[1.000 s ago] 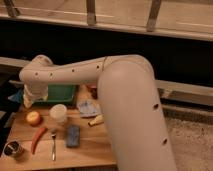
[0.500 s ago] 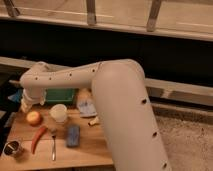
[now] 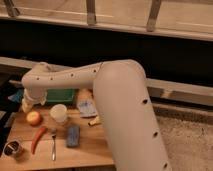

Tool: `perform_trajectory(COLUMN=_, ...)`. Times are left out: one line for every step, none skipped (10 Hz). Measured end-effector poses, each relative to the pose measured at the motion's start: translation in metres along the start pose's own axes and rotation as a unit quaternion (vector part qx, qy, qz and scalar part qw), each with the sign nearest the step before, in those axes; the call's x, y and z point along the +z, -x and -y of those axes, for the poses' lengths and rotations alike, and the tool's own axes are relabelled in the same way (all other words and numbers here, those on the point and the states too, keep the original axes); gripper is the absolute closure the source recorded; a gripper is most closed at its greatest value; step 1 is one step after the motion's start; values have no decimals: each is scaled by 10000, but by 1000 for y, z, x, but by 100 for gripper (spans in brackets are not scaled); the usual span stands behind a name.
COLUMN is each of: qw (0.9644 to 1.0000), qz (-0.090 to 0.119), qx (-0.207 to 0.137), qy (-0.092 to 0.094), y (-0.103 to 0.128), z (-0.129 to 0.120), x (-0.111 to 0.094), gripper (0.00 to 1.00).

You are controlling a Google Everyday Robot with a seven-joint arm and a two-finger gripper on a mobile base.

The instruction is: Place apple in paper cup

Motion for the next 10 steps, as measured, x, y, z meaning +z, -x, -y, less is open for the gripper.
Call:
perform_trajectory(qw=10000, qz=-48, qx=38, qy=68, y=-4, z=0, x=11, gripper=40)
perform_trajectory(qw=9999, qz=-82, qx=62, qy=122, y=-8, z=-1, x=22, gripper=40)
perform_trajectory(qw=9996, qz=-117, qx=110, qy=231, y=-15, z=0, x=37, gripper=40)
perform_trajectory(qw=9993, qz=-147, qx=151, qy=305, y=-19, z=3, x=48, gripper=40)
perform_trajectory(qw=9989, qz=-179, qx=196, qy=384, y=-22, z=3, x=56, gripper=40)
perform_trajectory(qw=9986, qz=-205, qx=218, qy=439, y=-25, z=3, x=64, gripper=40)
perform_trajectory(qw=9982, qz=-224, qx=222, qy=516, y=-24, z=1, x=73, gripper=40)
perform_trajectory(qw=9980, qz=-218, qx=227, qy=553, y=-23, z=0, x=77, gripper=40)
perform_trajectory(qw=9978, qz=-213, qx=233, qy=584, y=-21, z=0, x=80, gripper=40)
perform_trajectory(qw=9975, qz=-202, qx=244, qy=624, y=-19, z=1, x=84, gripper=40)
